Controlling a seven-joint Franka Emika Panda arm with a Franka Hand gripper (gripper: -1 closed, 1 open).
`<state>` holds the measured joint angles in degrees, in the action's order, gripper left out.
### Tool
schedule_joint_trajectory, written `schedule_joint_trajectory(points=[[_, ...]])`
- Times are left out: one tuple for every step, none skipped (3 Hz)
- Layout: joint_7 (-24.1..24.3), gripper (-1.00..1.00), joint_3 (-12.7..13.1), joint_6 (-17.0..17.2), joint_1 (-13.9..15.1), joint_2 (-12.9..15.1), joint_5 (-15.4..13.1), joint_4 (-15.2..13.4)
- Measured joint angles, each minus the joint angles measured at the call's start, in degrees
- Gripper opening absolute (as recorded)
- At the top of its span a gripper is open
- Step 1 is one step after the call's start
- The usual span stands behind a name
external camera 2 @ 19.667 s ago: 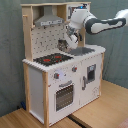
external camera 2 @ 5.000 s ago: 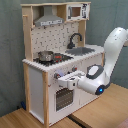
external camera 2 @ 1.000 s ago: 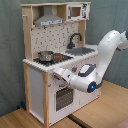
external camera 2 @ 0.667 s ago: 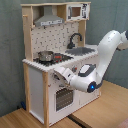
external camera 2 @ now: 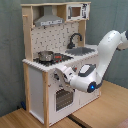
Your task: Play with the kitchen
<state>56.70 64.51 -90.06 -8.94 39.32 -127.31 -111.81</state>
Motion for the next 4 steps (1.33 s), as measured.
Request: schedule_joint_trajectory(points=[[5.9,-1.00,0.0,0.0,0.0,0.0,-0.2,0.0],[6.5,-1.00,0.0,0.0,0.0,0.0,-0.3,0.0],[6.6,1.00,0.0,0.0,0.0,0.0,-0.3,0.0],[7.3,1.00,0.0,3.1,-4.0,0.1,-0.5,-2.6]])
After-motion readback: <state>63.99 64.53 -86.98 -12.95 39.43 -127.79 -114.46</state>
